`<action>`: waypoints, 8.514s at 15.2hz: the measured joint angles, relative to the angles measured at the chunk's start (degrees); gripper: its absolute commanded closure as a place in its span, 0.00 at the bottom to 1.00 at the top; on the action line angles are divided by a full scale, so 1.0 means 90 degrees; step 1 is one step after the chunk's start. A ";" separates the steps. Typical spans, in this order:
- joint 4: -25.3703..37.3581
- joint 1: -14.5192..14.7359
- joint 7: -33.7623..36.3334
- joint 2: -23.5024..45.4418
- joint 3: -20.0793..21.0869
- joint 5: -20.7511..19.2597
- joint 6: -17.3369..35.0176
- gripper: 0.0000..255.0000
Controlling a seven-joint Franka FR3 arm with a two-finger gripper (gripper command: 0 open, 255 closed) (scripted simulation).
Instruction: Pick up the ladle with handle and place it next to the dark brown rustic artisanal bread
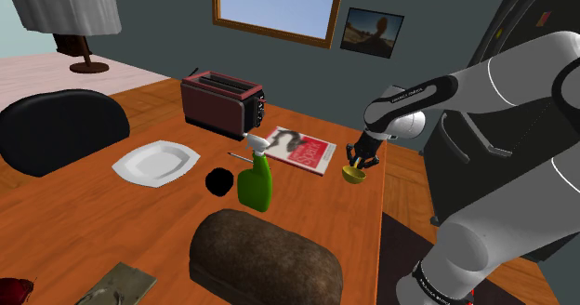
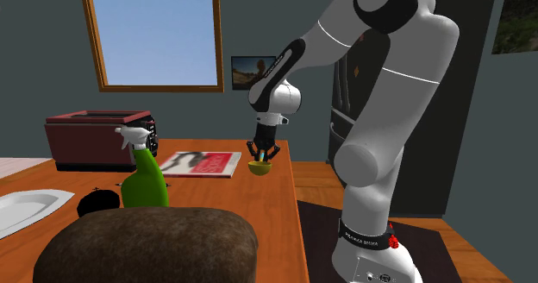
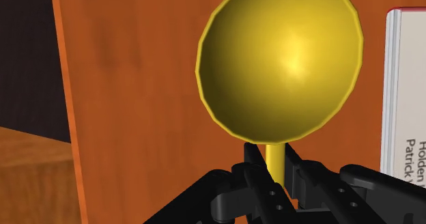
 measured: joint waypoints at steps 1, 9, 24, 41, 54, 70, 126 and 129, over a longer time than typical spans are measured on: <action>0.0001 0.0002 0.0000 0.0002 0.0001 0.0002 0.0003 1.00; 0.0136 -0.0056 0.0135 -0.0279 0.0037 -0.0133 -0.0411 1.00; 0.0859 -0.0171 0.0516 -0.1027 0.0142 -0.0408 -0.1854 1.00; 0.2065 -0.0203 0.0796 -0.1388 0.0199 -0.0529 -0.3400 1.00; 0.1926 -0.0049 0.1486 -0.2414 0.0692 -0.0387 -0.4194 1.00; 0.0695 0.0888 0.3656 -0.4818 0.2576 0.0950 -0.4941 1.00; 0.3594 0.0662 0.8737 -0.4799 0.9094 0.4931 -0.4031 1.00; 0.3430 0.0667 0.8674 -0.4849 0.9253 0.5069 -0.3855 1.00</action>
